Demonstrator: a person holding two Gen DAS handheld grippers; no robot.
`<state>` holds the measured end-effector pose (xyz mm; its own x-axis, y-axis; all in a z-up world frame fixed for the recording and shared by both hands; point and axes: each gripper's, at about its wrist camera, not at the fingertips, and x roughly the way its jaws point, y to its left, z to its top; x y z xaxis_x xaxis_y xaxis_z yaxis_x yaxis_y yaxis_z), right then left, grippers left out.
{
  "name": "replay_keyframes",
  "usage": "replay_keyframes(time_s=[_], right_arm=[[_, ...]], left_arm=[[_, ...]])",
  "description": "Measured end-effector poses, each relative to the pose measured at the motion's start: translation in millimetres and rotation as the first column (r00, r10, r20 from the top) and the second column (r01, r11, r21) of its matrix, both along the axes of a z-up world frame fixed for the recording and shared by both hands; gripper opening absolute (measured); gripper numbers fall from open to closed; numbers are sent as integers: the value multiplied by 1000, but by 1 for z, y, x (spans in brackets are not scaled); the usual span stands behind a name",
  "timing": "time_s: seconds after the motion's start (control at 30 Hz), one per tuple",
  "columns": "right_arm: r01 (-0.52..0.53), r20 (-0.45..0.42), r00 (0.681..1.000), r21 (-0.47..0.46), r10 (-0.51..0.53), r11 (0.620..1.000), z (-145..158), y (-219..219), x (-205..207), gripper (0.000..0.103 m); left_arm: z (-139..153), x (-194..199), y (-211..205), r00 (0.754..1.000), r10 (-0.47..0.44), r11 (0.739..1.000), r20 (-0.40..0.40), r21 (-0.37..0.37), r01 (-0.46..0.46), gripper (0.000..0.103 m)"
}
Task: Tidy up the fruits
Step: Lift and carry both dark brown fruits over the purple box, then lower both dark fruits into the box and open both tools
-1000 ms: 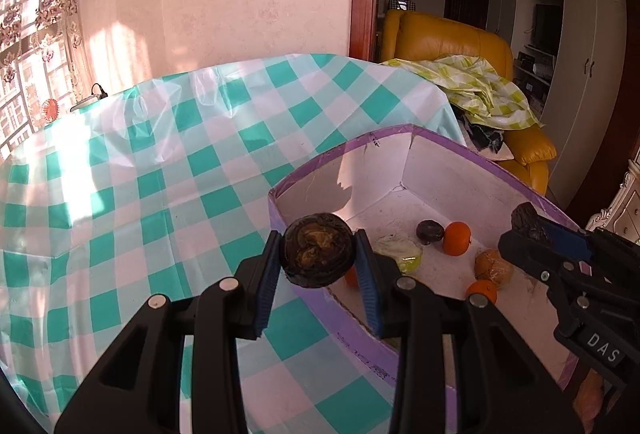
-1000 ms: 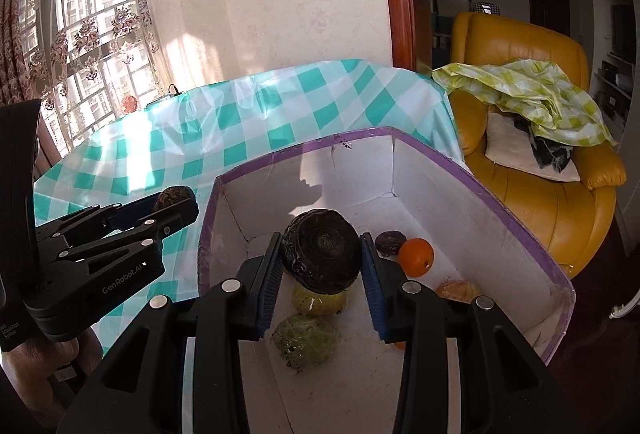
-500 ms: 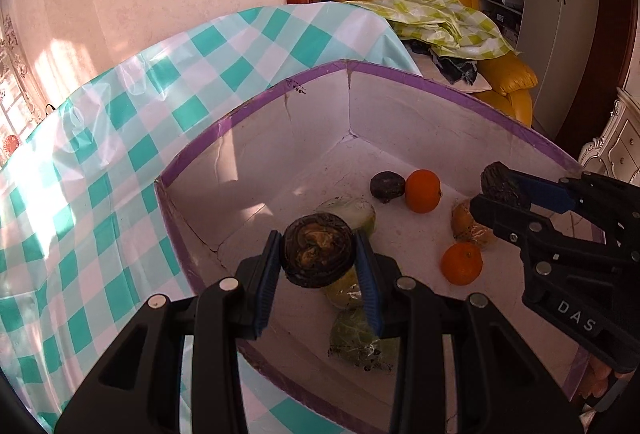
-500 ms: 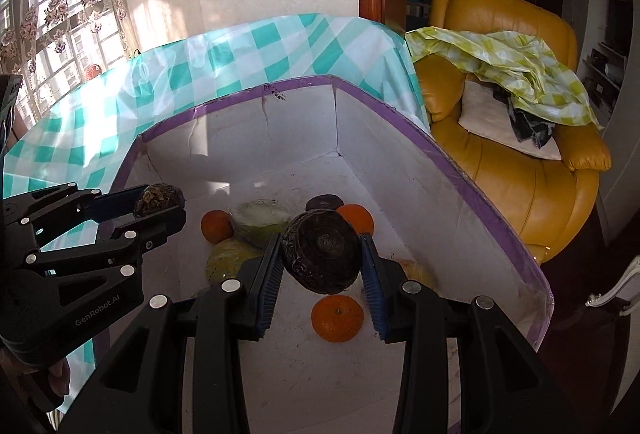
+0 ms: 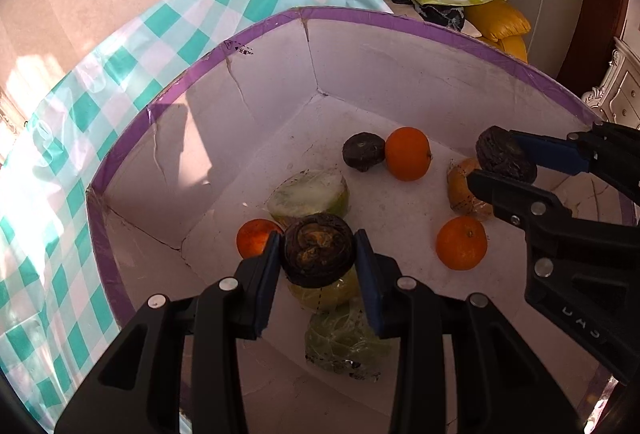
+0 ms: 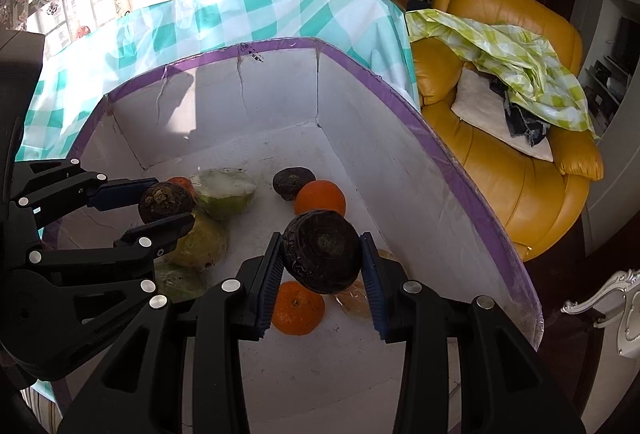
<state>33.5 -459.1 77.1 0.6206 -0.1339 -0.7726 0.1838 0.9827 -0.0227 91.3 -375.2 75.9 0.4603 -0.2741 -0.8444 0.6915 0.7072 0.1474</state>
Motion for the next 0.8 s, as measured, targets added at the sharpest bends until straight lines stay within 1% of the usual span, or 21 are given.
replay_keyframes(time_s=[0.07, 0.27, 0.53, 0.63, 0.8], right_arm=[[-5, -9, 1000, -10, 5, 1000, -1, 2, 1, 38], [6, -28, 1000, 2, -6, 1000, -4, 0, 1, 38], [-2, -64, 998, -23, 0, 1000, -6, 4, 5, 38], [2, -66, 998, -25, -3, 1000, -6, 3, 4, 41], [-3, -76, 997, -45, -1, 999, -7, 6, 4, 45]], left_arm=[[-3, 3, 0, 1000, 8, 1000, -15, 7, -8, 37], [-6, 12, 0, 998, 35, 999, -48, 9, -34, 37], [-13, 17, 1, 994, 32, 999, -104, 43, -28, 37], [-16, 16, 1, 994, 32, 997, -107, 67, -25, 37], [-16, 17, 3, 994, 35, 998, -105, 64, -29, 38]])
